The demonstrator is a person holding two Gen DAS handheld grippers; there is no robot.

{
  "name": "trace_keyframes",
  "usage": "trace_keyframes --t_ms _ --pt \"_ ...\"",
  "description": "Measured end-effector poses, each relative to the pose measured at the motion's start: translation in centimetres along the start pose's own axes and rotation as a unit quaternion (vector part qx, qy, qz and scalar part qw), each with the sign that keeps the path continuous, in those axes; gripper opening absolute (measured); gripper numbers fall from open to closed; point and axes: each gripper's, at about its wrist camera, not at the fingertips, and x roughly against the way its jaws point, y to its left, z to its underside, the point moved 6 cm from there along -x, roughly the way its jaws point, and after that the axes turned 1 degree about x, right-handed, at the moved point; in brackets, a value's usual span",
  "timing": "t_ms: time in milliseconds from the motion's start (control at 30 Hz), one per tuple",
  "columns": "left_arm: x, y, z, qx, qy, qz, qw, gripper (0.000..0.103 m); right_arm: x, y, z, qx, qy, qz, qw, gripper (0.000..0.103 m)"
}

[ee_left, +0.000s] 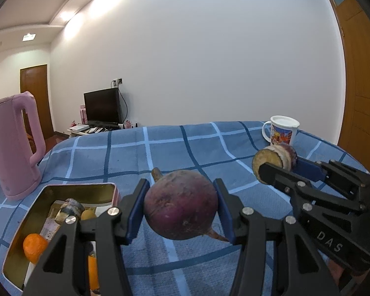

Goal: Organize fruits
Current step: 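Lift the purple beet and tuber slice and carry them toward the tin, then move the held beet and tuber slice over the tin and lower them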

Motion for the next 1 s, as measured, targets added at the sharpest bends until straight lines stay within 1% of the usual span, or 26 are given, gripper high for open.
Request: trace_keyframes --t_ms 367,533,733,1000 --pt "1.2 2.0 0.6 0.014 0.0 -0.006 0.9999 0.054 -0.2 2.6 0.2 0.02 0.007 -0.017 1.0 0.038" --pt "1.7 3.1 1.0 0.018 0.005 -0.018 0.9997 0.054 -0.3 3.3 0.2 0.024 0.01 -0.022 0.999 0.038" --pt "2.4 4.5 1.4 0.027 0.006 -0.024 0.9993 0.054 -0.5 4.4 0.1 0.028 0.012 -0.033 0.999 0.038" --pt "3.5 5.8 1.6 0.028 -0.003 -0.038 0.9989 0.054 -0.6 6.3 0.0 0.04 0.012 -0.051 0.998 0.038"
